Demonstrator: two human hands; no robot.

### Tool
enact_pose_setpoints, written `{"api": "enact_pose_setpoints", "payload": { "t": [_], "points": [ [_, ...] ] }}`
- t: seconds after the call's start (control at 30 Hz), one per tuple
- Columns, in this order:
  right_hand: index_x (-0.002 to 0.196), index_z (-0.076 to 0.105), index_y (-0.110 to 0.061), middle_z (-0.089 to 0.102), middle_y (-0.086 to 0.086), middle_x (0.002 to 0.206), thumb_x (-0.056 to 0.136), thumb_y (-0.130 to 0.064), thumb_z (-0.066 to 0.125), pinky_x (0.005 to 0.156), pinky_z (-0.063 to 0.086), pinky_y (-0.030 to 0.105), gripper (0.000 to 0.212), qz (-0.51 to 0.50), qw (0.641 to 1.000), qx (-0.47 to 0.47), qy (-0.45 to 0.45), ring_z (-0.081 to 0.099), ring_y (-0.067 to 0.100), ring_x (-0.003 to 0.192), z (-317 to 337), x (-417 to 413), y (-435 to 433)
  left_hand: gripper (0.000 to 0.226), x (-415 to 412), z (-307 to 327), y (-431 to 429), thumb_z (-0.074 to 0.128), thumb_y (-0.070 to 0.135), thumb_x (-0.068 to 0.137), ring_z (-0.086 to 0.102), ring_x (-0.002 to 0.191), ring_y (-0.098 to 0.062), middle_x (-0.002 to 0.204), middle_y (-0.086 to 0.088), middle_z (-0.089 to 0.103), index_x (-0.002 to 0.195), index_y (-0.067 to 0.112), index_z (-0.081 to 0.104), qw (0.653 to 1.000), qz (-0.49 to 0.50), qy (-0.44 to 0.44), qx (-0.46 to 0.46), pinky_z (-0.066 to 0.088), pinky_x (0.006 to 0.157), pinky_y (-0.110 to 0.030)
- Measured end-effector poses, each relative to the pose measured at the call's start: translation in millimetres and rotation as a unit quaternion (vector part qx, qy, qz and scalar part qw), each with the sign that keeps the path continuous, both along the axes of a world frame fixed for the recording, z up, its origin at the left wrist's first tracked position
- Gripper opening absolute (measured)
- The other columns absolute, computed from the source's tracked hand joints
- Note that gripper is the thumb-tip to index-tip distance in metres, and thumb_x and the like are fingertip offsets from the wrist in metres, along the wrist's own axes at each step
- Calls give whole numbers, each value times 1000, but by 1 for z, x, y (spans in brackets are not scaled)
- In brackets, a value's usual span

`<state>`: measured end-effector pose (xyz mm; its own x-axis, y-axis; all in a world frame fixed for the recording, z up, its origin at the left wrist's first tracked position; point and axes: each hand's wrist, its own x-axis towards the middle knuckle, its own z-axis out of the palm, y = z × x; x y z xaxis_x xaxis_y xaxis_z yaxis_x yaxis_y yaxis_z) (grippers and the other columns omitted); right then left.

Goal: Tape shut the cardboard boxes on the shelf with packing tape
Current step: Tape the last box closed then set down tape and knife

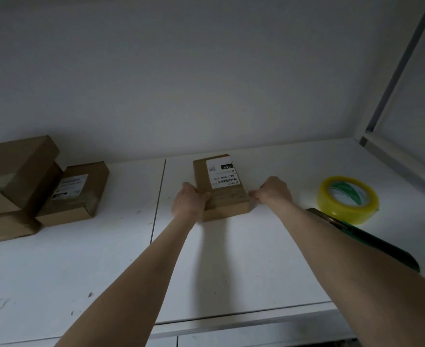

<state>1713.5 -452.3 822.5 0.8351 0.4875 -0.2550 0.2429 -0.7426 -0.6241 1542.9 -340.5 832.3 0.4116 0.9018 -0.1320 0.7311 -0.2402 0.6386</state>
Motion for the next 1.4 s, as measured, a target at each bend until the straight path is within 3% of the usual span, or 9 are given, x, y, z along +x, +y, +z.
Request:
{"api": "enact_pose_setpoints", "payload": {
  "t": [0.13,0.33,0.43,0.53,0.67,0.8,0.9,1.07,1.4],
  "points": [
    [112,66,-13,68,10,115,88,-38,64,81,46,28,35,-7,1000,22,-9,64,28,106,5,2,-13,53,-10,-9,4,55,44,92,55,109,-31,123,-12,51,128,8,44,996,35,-80,-26,47,85,-37],
    [114,68,-10,66,14,117,97,-20,46,86,49,37,29,125,971,90,-183,61,33,107,11,-40,-10,46,-5,-20,-19,44,28,92,50,125,-36,136,-17,52,128,1,54,910,-181,-30,373,45,96,-47],
    [139,49,-15,47,8,144,99,-22,43,102,40,35,40,187,959,35,-210,46,27,129,-4,-65,-10,71,5,-28,-38,13,49,93,16,147,-22,159,-7,15,150,8,20,890,-297,165,305,9,118,-44],
    [146,39,-21,27,6,157,100,-24,45,117,19,40,47,121,956,-3,-269,19,27,147,-10,-65,-16,75,0,-32,-31,0,51,87,4,148,-16,161,-2,1,153,15,4,861,-338,213,316,1,119,-40],
    [132,55,-5,48,16,143,88,-5,63,102,46,45,45,127,919,88,-362,45,33,135,-4,-59,-26,67,-8,-31,-23,9,43,92,3,148,-17,161,-1,-2,153,17,0,829,-392,213,337,2,120,-38],
    [154,14,-8,5,2,163,104,-20,37,110,31,32,57,194,970,47,-141,26,23,145,-17,-93,-21,90,-8,-33,-27,-7,55,74,10,148,-19,160,-3,11,152,17,15,860,-383,134,309,3,118,-35],
    [155,3,-7,-4,6,164,105,-21,36,113,25,32,62,124,986,92,-63,22,26,147,-21,-102,-15,72,-11,-35,-24,3,50,90,6,148,-24,159,-9,15,151,16,22,898,-319,107,284,1,119,-33],
    [139,41,-4,58,20,131,101,-31,45,98,43,36,47,34,994,102,31,54,34,122,-14,-91,-3,60,-5,-39,-30,32,39,101,8,148,-24,159,-11,16,150,6,23,949,-223,28,219,4,120,-33],
    [125,55,-9,66,12,121,95,-32,57,92,47,34,38,52,995,86,-27,59,30,115,-9,-81,6,55,-9,-37,-19,32,25,103,3,148,-25,159,-15,12,149,-1,18,961,-216,-21,171,8,118,-29]
  ]
}}
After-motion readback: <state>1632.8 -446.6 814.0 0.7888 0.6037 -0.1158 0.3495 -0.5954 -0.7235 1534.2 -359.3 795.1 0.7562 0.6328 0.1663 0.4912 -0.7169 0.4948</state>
